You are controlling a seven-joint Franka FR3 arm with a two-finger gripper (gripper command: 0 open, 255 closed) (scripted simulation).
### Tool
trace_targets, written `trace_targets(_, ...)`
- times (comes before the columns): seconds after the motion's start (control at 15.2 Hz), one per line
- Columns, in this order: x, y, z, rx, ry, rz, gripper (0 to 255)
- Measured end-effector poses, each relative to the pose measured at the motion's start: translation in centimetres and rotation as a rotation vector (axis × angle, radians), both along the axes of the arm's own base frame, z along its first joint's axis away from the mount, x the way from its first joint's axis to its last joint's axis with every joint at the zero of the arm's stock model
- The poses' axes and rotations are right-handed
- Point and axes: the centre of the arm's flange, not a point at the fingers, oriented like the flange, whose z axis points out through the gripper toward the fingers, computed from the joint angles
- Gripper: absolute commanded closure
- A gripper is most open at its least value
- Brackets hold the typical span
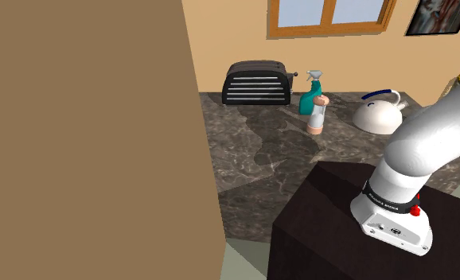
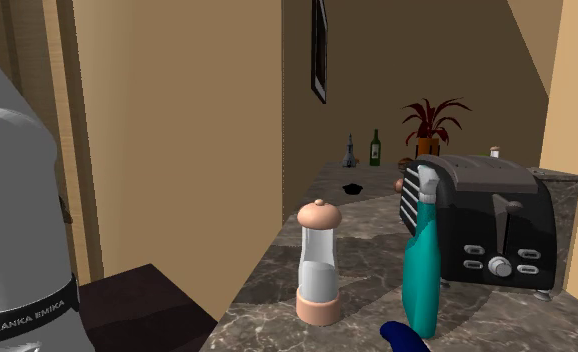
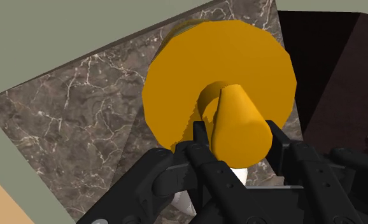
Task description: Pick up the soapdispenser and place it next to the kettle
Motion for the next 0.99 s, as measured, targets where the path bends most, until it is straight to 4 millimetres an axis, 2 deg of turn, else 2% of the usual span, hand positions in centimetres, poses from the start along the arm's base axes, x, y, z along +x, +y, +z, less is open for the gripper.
trace_targets(0.99, 0.1, 0.0, -7.9, 0.0, 0.0, 0.0, 255)
